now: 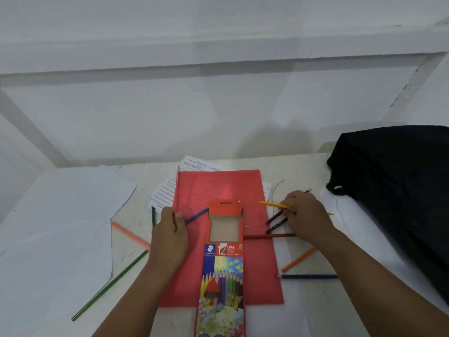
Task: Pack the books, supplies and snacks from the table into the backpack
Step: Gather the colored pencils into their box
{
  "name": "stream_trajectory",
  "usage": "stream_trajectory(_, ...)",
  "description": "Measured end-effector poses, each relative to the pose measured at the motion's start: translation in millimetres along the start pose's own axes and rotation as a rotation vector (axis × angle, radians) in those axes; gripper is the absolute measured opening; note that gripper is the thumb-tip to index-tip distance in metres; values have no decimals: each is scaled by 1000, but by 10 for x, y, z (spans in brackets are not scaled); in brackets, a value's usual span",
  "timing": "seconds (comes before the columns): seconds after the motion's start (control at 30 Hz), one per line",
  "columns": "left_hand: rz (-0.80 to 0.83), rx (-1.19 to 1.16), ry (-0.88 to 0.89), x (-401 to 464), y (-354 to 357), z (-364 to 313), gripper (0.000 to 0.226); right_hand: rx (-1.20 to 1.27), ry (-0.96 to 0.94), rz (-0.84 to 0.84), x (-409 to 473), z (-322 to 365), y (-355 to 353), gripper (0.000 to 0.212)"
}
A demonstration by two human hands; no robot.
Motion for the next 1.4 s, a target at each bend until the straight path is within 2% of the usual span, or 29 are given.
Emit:
stream_trajectory(0.1,-13,-55,-43,6,-14,-19,22,160,-1,-66,-66,158,-99,34)
stream_trajectory(0.2,1,-133,-24,-44,-57,-137,27,454,105,10,-149,503,-235,39)
stream_trajectory(0.33,271,-249,-22,-145,-18,-276,34,843,178,48,-212,900,-374,40)
stream_trajectory(0.4,354,-254,-38,-154,47,-234,28,1037,271,32,-219,1016,-414,31)
stream_trajectory(0.47,355,-268,-34,-142,97,-198,17,1156,403,29,-219,1075,-426,20)
stream_trajectory(0.57,289,-275,22,-92,168,-206,13,1300,585,96,-236,1066,-394,26)
stream_trajectory(0.7,127,-168,101,21,254,-189,17,1316,615,133,-315,1058,-378,33)
stream_trajectory(0.77,132,-152,106,48,308,-151,16,1290,619,120,-357,1085,-372,30)
stream_trajectory(0.9,162,-181,150,-3,380,-107,14,1115,538,-14,-394,1134,-317,22)
stream_trajectory(0.97,164,-190,170,-32,400,-102,14,992,476,50,-394,1136,-245,22)
stream_trajectory(1.07,169,-249,193,-60,429,-98,16,847,411,235,-382,1146,-120,22)
stream_trajectory(1.1,171,-274,195,-77,434,-89,18,821,405,243,-367,1148,-94,21)
stream_trajectory(1.27,147,-332,212,-190,446,74,28,888,454,128,-218,1094,-27,22)
stream_trajectory(1.4,148,-330,234,-201,452,89,27,900,409,41,-119,1077,11,21)
Point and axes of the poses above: each hand's wrist, its own x-axis towards the middle knuckle, its own y-axis out of the palm, z = x × y, the point moved 1 cm from there along x, towards the middle knuckle, and after that the axes turned 13 degrees about -z, right-handed, at the moved point
